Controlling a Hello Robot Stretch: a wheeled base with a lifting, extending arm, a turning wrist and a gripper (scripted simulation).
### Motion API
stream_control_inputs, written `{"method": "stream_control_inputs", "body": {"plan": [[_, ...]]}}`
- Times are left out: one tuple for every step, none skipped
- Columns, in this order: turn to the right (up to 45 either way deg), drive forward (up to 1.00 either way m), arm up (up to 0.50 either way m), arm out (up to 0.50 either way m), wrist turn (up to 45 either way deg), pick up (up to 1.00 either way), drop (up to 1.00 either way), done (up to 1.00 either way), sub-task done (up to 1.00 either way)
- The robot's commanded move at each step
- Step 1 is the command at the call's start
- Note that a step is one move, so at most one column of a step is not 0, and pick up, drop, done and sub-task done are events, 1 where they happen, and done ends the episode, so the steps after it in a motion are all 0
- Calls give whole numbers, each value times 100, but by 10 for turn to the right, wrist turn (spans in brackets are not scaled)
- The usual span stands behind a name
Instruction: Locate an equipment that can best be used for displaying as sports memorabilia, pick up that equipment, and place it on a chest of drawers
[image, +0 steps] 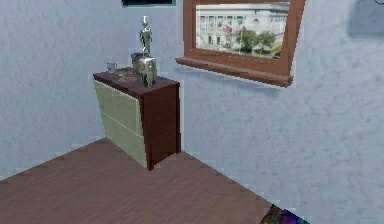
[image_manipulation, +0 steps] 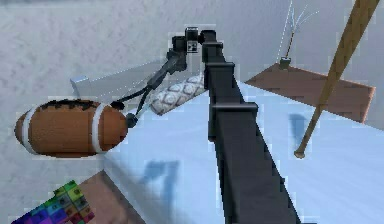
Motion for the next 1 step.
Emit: {"method": "stream_control_inputs", "body": {"plan": [[0,0,0,-48,0,0,0,0,0]]}}
